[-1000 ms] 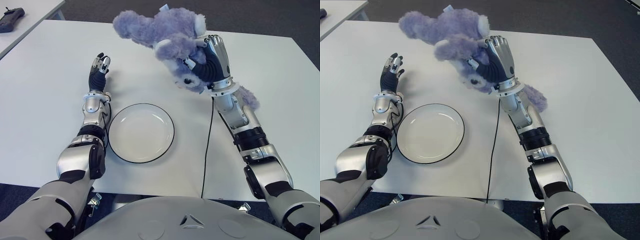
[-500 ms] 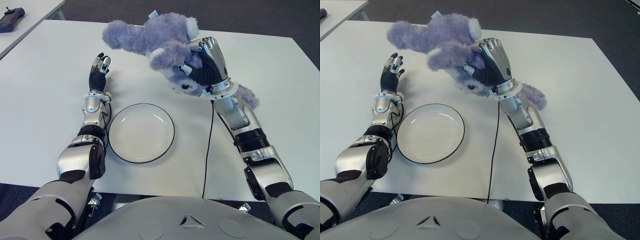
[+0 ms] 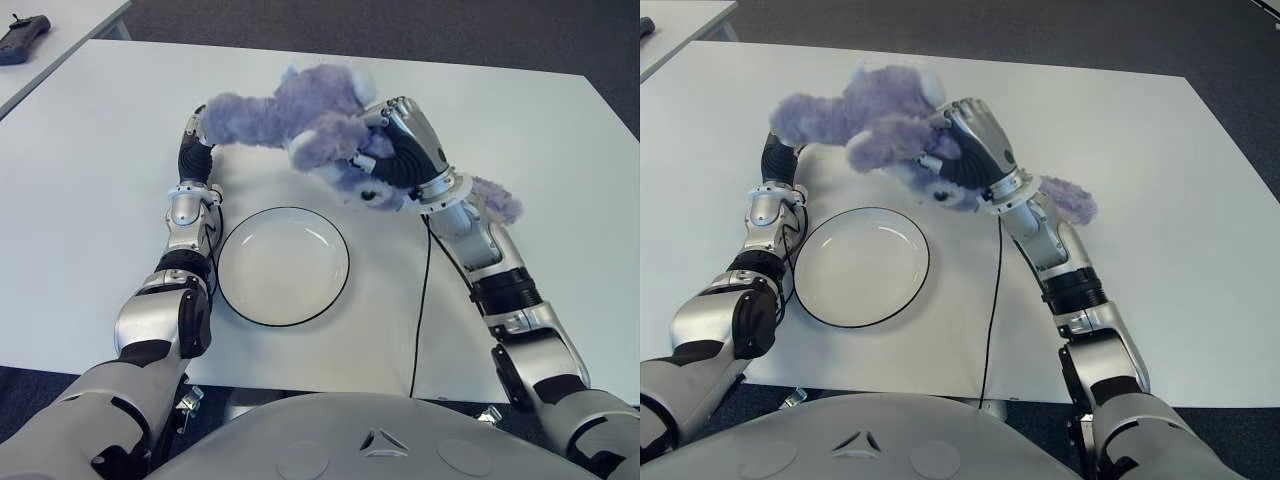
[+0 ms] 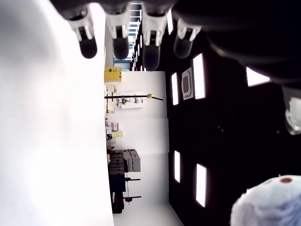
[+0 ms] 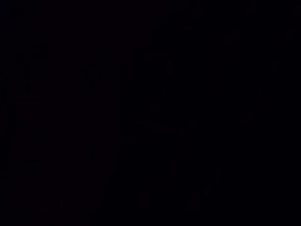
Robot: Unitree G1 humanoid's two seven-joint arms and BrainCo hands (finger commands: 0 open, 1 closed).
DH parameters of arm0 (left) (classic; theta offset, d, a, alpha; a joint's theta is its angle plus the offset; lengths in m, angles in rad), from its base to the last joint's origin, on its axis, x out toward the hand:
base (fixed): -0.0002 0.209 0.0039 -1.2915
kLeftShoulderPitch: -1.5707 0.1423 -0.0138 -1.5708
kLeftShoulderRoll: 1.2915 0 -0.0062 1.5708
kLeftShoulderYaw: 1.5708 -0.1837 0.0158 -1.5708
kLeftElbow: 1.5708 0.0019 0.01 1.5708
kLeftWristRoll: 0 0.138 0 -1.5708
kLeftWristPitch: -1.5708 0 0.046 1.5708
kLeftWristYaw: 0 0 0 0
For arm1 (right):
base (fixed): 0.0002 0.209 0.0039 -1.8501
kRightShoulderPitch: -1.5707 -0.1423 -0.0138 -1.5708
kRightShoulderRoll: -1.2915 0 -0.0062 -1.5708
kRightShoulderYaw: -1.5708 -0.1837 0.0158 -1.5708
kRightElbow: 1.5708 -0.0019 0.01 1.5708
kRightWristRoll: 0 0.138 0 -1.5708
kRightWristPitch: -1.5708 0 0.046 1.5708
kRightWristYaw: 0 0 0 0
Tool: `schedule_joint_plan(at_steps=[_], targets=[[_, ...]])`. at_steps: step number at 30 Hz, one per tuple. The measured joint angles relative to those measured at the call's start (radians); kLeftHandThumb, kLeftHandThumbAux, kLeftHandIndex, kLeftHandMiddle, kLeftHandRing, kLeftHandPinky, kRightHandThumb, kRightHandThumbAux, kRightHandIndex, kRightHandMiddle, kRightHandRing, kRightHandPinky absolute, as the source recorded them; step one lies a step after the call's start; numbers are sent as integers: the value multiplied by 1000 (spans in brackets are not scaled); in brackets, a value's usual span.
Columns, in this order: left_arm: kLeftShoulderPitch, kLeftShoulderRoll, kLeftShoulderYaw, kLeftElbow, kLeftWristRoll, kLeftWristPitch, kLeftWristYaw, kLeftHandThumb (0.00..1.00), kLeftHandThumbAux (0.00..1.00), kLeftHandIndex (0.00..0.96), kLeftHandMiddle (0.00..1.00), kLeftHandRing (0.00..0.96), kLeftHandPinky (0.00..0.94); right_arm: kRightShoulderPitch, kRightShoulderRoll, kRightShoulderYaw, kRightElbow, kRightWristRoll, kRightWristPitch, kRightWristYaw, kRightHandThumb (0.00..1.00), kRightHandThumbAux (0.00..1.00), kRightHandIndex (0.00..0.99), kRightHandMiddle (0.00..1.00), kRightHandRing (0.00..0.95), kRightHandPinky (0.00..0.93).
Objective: Put the doll into the plate.
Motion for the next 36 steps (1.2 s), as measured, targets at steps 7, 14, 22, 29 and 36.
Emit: schedule_joint_plan(at_steps=[7,14,22,29,36], targets=[[0,0,0,0,0,0,0,0,341,95,117,48,0,25,0,22,-38,27,9,115,569,717,738,851,851,862],[0,-1,-1,0,0,0,0,0,342,86,104,43,0,38,4,37,-60,28,13,177,595,711,728,842,841,853],[-1,-2,-1,0,0,1,0,0,338,76,91,30,0,53,10,42,-74,28,13,216,606,711,719,834,832,847],[-1,-2,-1,0,0,1,0,0,332,82,94,30,0,66,20,63,-75,27,13,238,588,717,714,830,826,840],[-1,-2,0,0,0,1,0,0,322,71,92,24,0,70,36,85,-73,25,13,243,589,725,710,829,826,847]])
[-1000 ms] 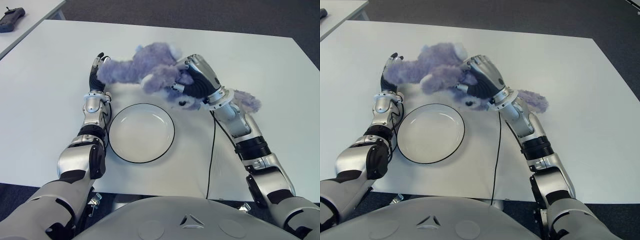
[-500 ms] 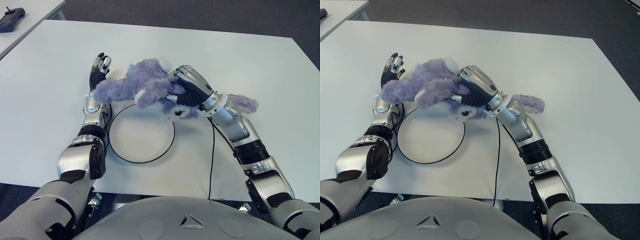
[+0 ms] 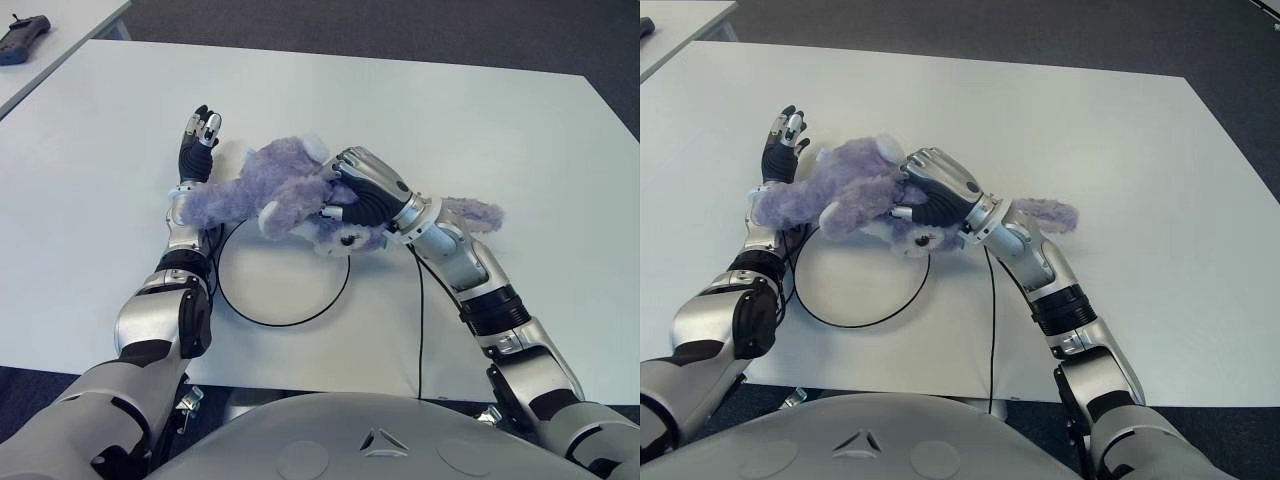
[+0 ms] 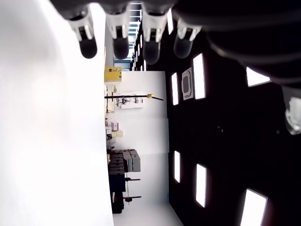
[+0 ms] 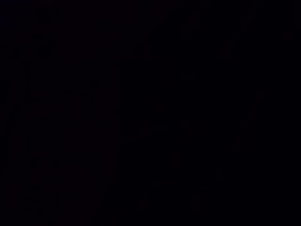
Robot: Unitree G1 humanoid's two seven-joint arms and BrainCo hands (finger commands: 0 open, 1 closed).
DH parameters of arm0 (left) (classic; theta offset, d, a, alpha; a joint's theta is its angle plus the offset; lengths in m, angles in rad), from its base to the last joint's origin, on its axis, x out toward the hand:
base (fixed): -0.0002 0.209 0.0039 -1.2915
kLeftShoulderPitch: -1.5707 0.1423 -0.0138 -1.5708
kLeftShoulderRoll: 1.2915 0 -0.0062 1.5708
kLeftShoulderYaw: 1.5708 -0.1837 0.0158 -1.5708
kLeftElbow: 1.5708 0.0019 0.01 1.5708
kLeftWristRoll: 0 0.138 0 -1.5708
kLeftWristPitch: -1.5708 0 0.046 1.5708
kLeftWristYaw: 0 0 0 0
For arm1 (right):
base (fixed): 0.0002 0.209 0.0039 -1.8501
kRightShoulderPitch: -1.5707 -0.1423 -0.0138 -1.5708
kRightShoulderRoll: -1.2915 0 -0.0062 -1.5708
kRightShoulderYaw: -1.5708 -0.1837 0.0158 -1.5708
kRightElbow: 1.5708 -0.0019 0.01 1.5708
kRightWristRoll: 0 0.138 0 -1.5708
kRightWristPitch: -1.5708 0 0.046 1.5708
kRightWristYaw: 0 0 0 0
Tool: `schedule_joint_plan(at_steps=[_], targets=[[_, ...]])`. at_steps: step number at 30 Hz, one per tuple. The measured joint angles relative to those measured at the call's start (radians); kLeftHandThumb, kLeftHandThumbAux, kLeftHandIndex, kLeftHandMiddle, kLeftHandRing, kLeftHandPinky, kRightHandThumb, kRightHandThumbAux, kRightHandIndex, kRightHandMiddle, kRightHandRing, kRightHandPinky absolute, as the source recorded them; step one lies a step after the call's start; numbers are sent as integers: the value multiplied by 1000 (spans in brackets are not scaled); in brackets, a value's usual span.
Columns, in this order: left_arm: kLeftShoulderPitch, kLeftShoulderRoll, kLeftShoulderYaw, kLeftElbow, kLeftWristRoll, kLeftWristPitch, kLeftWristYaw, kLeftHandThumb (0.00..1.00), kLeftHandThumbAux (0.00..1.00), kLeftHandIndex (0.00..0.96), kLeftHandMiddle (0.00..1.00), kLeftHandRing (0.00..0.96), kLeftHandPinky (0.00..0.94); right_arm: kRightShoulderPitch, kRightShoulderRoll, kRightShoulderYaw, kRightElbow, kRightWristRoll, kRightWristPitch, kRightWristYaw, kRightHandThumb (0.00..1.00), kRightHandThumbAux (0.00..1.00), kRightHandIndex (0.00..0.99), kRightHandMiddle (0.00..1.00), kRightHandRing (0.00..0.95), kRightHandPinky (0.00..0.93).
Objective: Put the doll into the plate.
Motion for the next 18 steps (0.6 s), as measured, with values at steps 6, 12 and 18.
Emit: schedule_joint_plan(at_steps=[6,12,18], targets=[[0,0,0,0,0,0,0,0,321,60,90,27,0,0,16,22,10,-7,-14,-9,583,732,705,826,820,836],[0,0,0,1,1,0,0,0,337,57,96,31,0,0,24,39,15,-29,-30,-32,589,734,705,822,817,842],[0,0,0,1,0,0,0,0,345,68,104,30,0,6,28,61,15,-62,-46,-62,578,742,707,833,822,848]])
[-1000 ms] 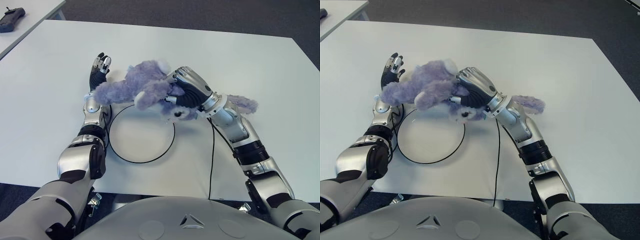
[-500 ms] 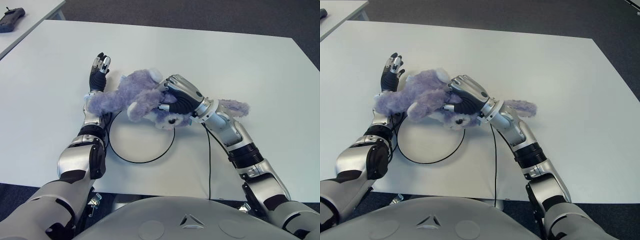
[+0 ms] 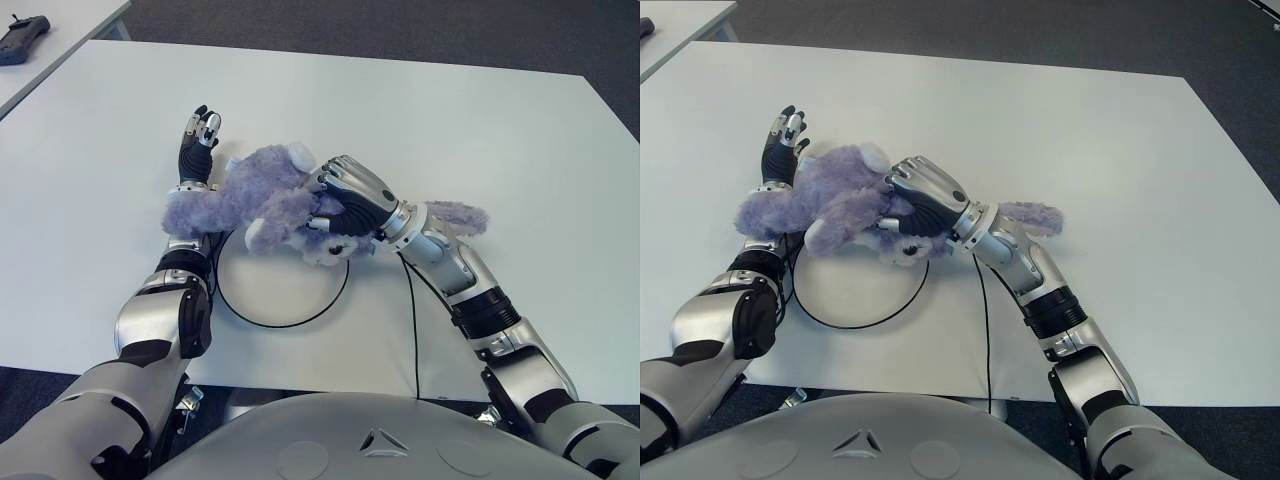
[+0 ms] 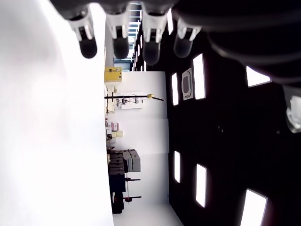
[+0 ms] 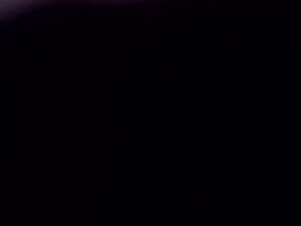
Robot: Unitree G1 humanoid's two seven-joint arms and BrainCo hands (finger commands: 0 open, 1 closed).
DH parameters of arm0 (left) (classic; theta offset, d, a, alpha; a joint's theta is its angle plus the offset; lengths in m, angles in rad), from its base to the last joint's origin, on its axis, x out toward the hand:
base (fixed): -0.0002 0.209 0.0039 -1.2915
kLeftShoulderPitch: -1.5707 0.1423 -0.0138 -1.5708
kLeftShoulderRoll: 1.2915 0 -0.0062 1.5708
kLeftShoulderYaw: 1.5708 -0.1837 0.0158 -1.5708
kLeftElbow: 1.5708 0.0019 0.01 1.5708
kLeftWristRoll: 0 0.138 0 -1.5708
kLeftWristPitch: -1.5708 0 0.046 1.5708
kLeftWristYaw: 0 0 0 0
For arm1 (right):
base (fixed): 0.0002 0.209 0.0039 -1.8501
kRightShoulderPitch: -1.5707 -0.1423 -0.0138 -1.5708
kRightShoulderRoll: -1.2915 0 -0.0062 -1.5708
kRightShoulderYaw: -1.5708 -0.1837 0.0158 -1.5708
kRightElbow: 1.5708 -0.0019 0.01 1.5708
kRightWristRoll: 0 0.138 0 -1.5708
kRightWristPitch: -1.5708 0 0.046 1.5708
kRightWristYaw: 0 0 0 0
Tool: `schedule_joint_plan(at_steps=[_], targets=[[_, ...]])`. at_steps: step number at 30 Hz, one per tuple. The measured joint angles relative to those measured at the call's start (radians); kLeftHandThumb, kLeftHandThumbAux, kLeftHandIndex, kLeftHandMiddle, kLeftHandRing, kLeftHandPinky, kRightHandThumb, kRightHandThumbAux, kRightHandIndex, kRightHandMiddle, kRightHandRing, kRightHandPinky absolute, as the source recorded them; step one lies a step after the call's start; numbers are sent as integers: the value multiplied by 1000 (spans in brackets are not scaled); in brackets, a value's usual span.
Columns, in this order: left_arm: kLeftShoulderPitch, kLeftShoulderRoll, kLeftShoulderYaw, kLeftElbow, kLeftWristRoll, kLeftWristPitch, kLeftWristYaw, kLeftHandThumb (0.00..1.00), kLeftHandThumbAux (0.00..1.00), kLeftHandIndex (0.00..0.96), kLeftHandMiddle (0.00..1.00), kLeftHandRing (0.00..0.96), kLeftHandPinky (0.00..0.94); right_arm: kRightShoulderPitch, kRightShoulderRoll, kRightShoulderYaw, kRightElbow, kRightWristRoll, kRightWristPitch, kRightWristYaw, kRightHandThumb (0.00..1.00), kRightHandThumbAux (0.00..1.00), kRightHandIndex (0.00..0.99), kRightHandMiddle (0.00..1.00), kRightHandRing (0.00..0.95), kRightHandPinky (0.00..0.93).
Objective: Put the doll into the plate.
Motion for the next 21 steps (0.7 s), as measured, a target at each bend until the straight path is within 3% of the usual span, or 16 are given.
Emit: schedule_joint_plan(at_steps=[5,12,21], targets=[[0,0,1,0,0,0,0,0,333,69,107,35,0,17,0,14,-1,-22,-12,-25,561,750,715,843,831,858],[0,0,2,1,0,0,0,0,324,80,119,46,0,30,-4,45,-13,-34,-32,-33,463,796,716,860,861,875],[0,0,1,1,0,0,3,0,327,85,120,49,0,29,-18,87,-38,-34,-48,8,391,838,708,862,864,867]])
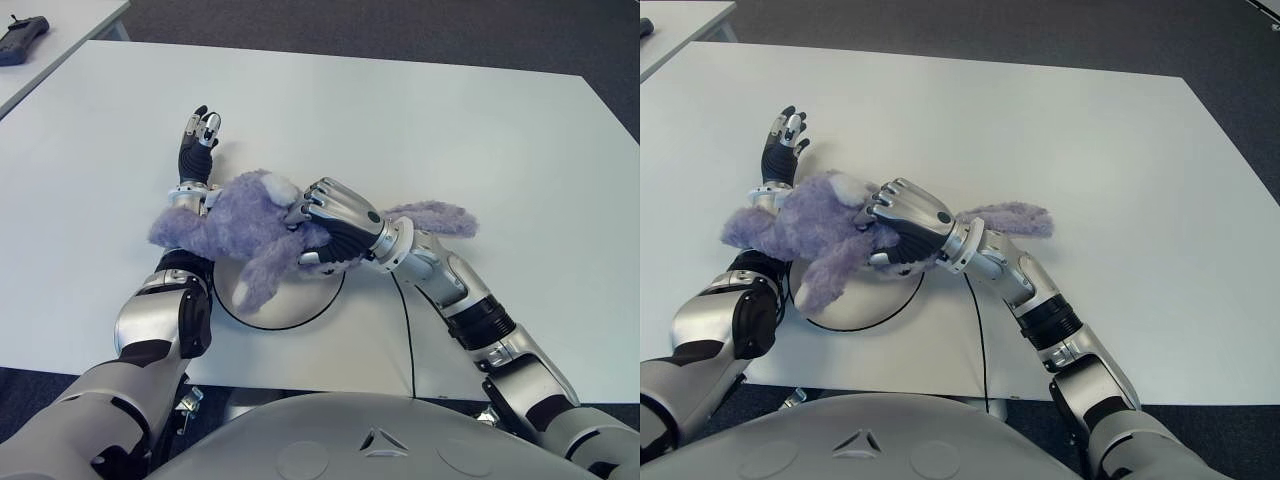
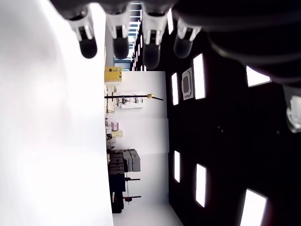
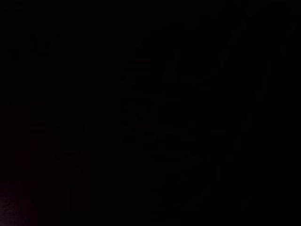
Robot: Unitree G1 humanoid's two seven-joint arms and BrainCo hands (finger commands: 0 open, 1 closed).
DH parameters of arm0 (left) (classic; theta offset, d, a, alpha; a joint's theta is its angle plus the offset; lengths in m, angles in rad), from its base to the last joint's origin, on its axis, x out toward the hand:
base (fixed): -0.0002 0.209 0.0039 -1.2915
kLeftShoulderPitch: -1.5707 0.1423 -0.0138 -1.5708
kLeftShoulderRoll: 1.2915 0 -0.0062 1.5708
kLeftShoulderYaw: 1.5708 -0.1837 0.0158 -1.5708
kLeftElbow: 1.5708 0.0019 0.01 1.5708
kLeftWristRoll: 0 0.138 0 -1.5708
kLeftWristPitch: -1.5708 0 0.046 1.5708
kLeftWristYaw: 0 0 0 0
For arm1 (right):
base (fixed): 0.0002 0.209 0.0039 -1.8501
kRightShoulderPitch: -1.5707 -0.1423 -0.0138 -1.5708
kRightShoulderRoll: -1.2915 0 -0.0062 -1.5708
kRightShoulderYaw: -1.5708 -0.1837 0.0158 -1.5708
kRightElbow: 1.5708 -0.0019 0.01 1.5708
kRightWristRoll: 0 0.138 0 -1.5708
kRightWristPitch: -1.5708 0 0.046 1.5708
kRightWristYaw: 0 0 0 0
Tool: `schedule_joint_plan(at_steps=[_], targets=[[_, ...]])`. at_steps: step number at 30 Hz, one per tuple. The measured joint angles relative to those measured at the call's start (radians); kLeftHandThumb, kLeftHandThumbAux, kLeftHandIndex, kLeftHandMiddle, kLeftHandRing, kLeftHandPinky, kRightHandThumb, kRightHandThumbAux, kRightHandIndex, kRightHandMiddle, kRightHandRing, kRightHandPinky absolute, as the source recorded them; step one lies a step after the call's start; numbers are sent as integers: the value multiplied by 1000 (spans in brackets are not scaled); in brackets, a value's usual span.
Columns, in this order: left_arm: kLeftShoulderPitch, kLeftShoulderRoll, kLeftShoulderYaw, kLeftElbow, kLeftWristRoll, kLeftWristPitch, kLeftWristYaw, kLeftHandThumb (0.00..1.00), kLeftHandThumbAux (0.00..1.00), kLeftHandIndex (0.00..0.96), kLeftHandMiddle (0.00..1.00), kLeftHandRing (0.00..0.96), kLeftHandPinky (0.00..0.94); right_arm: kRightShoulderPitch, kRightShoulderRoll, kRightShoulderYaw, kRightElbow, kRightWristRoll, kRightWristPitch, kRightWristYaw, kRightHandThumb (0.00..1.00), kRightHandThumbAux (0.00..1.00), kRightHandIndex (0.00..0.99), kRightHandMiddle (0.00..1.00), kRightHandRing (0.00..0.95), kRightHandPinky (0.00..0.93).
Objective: Put the doll into the plate.
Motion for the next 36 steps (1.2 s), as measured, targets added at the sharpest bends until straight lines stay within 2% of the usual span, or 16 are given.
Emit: schedule_joint_plan(at_steps=[7,25,29,30,36], targets=[[0,-1,-2,0,1,0,17,0,340,87,114,43,0,0,-9,15,-18,22,7,51,379,855,709,861,863,867],[1,-2,-4,0,8,-1,26,0,358,65,98,33,0,35,-4,65,-14,23,52,61,379,849,695,864,861,860],[1,-2,-3,0,8,-1,27,0,360,67,97,32,0,36,6,72,17,13,41,17,336,827,649,797,787,755],[1,-1,-3,0,8,-1,27,0,361,67,97,32,0,36,8,73,26,11,36,4,296,791,617,763,758,731],[1,-1,-4,0,9,-1,37,0,365,69,96,32,0,39,12,74,49,11,20,-46,315,723,542,720,740,784]])
